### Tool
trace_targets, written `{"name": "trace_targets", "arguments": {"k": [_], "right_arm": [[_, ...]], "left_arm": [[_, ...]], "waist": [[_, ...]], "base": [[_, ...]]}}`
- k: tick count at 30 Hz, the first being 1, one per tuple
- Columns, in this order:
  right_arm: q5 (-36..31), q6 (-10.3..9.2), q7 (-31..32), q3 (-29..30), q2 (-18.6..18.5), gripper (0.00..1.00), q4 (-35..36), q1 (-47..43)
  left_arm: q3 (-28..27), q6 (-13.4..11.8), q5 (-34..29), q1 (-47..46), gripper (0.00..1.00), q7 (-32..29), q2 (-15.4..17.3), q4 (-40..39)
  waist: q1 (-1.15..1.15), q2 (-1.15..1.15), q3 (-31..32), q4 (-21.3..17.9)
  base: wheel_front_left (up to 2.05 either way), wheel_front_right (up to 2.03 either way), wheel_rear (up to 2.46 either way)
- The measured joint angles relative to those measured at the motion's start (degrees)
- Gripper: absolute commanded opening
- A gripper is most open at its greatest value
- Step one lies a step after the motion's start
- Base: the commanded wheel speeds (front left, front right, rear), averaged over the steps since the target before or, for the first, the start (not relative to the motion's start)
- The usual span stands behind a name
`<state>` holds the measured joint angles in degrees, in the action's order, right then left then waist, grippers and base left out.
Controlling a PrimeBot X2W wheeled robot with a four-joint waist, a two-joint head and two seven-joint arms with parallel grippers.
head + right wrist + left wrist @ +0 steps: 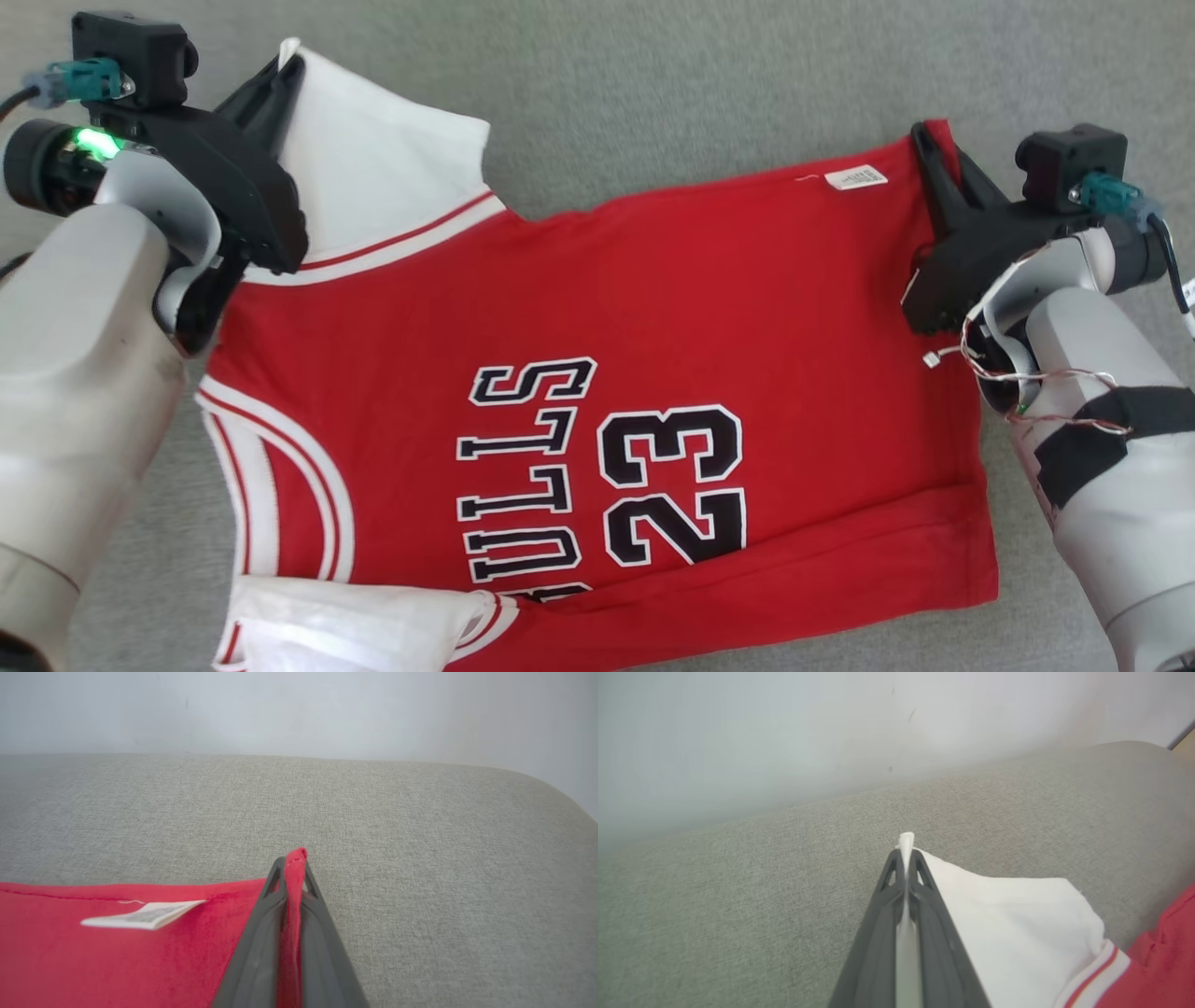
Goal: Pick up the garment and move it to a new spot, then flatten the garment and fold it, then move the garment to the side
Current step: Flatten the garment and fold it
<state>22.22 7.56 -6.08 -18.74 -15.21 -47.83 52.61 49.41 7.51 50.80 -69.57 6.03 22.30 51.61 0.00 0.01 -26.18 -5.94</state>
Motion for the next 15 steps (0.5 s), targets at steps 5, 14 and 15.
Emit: {"name": "trace_targets", "arguments": {"k": [5, 14, 15], "right_arm": [[1.1, 0.00, -2.6, -1.1, -1.2, 0.00, 0.1, -3.2], [4.4, 0.00, -6.0, -2.2, -3.8, 0.00, 3.9, -11.9], [4.8, 0.00, -6.2, -2.2, -4.1, 0.00, 4.4, -12.9]], "left_arm": [[1.6, 0.0, 3.3, 2.9, 0.00, 4.0, 0.6, -4.0], [1.8, 0.0, 7.3, 12.9, 0.00, 8.2, 4.3, -14.3], [1.3, 0.0, 7.6, 14.4, 0.00, 8.4, 4.6, -15.3]], "waist": [[-0.01, -0.01, 3.4, 1.2], [-0.01, -0.01, 9.4, 3.4], [-0.01, -0.01, 10.0, 3.6]], "base": [[0.00, 0.00, 0.00], [0.00, 0.00, 0.00], [0.00, 0.00, 0.00]]}}
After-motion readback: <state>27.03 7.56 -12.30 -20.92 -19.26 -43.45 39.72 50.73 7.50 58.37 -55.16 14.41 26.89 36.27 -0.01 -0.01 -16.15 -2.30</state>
